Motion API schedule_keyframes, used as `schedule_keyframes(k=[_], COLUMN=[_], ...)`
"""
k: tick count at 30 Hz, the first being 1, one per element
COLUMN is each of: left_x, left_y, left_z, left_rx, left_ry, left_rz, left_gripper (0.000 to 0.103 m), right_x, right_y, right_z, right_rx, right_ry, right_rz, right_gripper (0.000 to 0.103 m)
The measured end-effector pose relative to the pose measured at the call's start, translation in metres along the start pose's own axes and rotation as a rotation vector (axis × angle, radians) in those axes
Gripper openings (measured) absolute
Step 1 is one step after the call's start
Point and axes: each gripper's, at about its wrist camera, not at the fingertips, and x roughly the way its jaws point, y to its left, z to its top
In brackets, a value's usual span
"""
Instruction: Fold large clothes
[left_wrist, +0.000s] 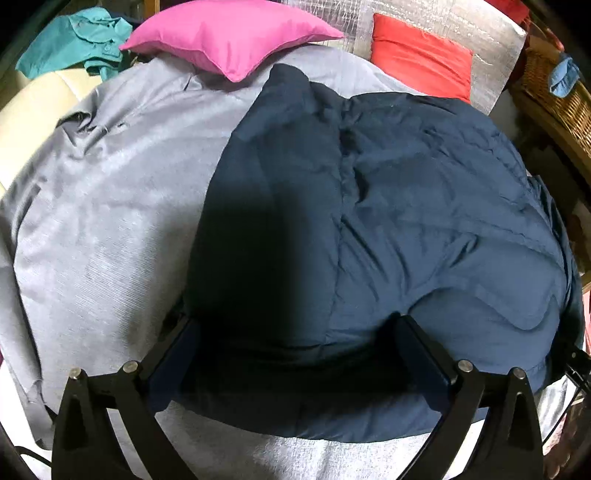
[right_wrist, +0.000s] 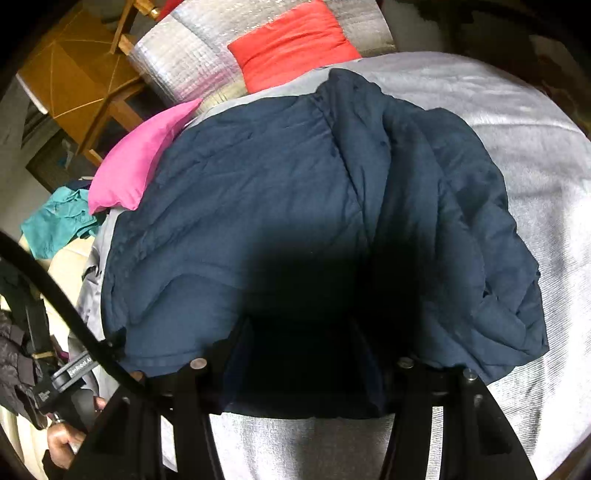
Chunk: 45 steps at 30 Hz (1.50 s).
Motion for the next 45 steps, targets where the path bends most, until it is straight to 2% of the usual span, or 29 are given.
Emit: schedule_keyframes(k=[2,4,6,12,14,15,18,22,24,28,34,45], left_x=[0.002,0.003,0.004,-0.005,-0.013,-0.018,-0.03,-0.046,-0.055,-0.055,-0.05,-0.032], left_y=[-0.001,-0.001,-0.001,-0.003,-0.008,-0.01,-0.017,-0.018,-0.021,-0.03,-0.04,-0.053], left_z=[-0.002,-0.005,-0.007,-0.009,-0.007,-0.008,-0.001,0.0,-0.001,-0.003,-0.004,-0.004], left_rx=[0.006,0.006,-0.001,0.009,0.033,0.048,0.083,0.073,0.076,0.111,0.143,0.169], left_ry=[-0.015,-0.031,-0.049,-0.061,-0.094,-0.116,-0.181,-0.254,-0.273,-0.296,-0.295,-0.252], left_rz=[0.01,0.022,0.025,0.071,0.113,0.132,0.187,0.183,0.178,0.182,0.177,0.197], left_gripper=[0.103,0.103,0.103,0.103,0.103,0.103,0.103,0.103,0.103,0.103,0.103,0.103], right_x=[0.004,0.003,-0.001,0.001,-0.006,-0.009,-0.021,-0.039,-0.04,-0.026,0.002,0.016], right_y=[0.0,0.002,0.006,0.013,0.012,0.013,0.025,0.043,0.051,0.061,0.054,0.047], right_z=[0.001,-0.001,-0.009,-0.008,-0.007,-0.007,-0.009,-0.012,-0.013,-0.014,-0.01,-0.01], right_rx=[0.002,-0.001,-0.009,-0.006,0.02,0.011,-0.058,-0.121,-0.139,-0.148,-0.068,-0.051], right_ry=[-0.008,-0.021,-0.036,-0.039,-0.051,-0.06,-0.106,-0.2,-0.22,-0.183,-0.094,-0.052], right_rz=[-0.002,0.019,0.024,0.009,0.013,0.004,-0.006,0.036,0.047,0.044,0.022,0.022], right_gripper=[0.06,0.072,0.079,0.08,0.078,0.073,0.048,0.048,0.048,0.048,0.048,0.048])
